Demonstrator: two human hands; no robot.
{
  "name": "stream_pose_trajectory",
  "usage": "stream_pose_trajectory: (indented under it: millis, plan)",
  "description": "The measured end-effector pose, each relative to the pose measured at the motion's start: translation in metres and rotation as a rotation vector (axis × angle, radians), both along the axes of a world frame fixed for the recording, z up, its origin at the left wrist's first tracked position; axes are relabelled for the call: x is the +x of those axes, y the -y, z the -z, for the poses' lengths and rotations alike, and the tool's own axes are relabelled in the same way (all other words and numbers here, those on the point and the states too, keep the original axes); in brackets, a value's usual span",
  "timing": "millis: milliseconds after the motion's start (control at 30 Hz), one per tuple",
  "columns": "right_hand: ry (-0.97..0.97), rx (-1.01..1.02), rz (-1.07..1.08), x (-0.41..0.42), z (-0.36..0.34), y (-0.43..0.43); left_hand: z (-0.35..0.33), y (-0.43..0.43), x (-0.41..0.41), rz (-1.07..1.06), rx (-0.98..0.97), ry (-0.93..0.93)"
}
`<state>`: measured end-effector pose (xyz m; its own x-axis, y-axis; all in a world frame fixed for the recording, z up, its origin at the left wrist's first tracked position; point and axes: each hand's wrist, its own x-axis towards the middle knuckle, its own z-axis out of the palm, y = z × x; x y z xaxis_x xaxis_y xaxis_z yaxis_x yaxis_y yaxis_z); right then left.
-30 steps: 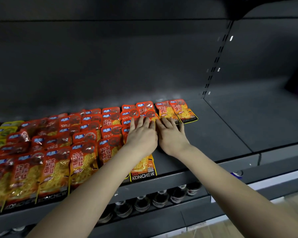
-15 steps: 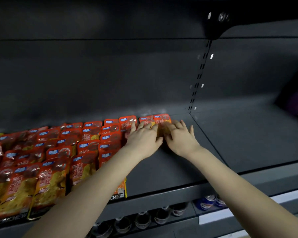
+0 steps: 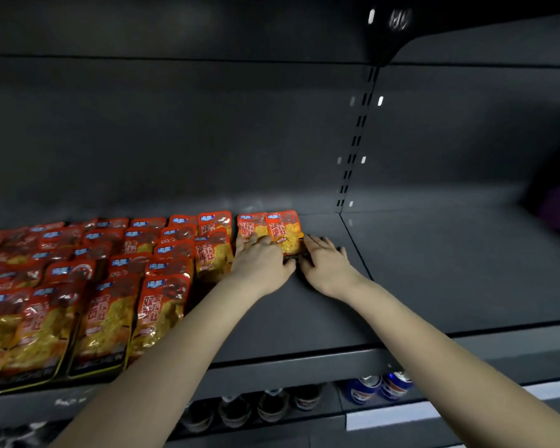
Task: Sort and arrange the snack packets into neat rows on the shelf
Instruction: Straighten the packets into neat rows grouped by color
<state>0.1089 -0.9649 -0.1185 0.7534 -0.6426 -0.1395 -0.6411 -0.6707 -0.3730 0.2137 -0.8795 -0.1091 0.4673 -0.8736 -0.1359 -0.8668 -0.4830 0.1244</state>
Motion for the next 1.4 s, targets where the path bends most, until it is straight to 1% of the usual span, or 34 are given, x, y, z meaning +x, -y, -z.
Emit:
stream_pose_trajectory:
  millis: [167, 267, 333, 433, 500, 633, 800, 967, 1100, 1267, 1400]
  plan:
    - [0.109, 0.061, -0.02, -0.013, -0.002, 0.003, 0.002, 0.004, -0.014, -0.049, -0.059, -0.102]
    - [0.187, 0.07, 0.0, -0.02, -0.004, 0.003, 0.001, 0.006, -0.021, -0.06, -0.154, -0.186]
    - [0.227, 0.082, 0.003, -0.024, -0.004, 0.002, -0.001, 0.007, -0.027, -0.052, -0.213, -0.234]
    - [0.263, 0.087, 0.014, -0.025, -0.005, -0.005, -0.004, 0.007, -0.033, -0.031, -0.24, -0.26]
    - [0.26, 0.088, 0.04, -0.023, -0.006, -0.008, -0.003, 0.005, -0.032, -0.04, -0.205, -0.288]
    - [0.162, 0.156, 0.091, -0.016, -0.005, -0.011, 0.0, 0.003, -0.032, -0.044, -0.089, -0.339]
    - [0.127, 0.134, 0.102, -0.019, -0.005, -0.03, 0.005, -0.01, -0.032, 0.036, -0.11, -0.371]
    - [0.202, 0.133, 0.168, -0.021, -0.006, -0.049, 0.0, -0.029, -0.032, 0.132, -0.191, -0.36]
    - [0.267, 0.117, 0.2, -0.018, -0.005, -0.068, -0.012, -0.045, -0.03, 0.182, -0.216, -0.263]
    - [0.361, 0.102, 0.181, -0.004, -0.008, -0.089, -0.023, -0.073, -0.018, 0.2, -0.216, -0.18]
    - [0.418, 0.09, 0.142, 0.013, -0.01, -0.111, -0.021, -0.095, 0.002, 0.179, -0.191, -0.17]
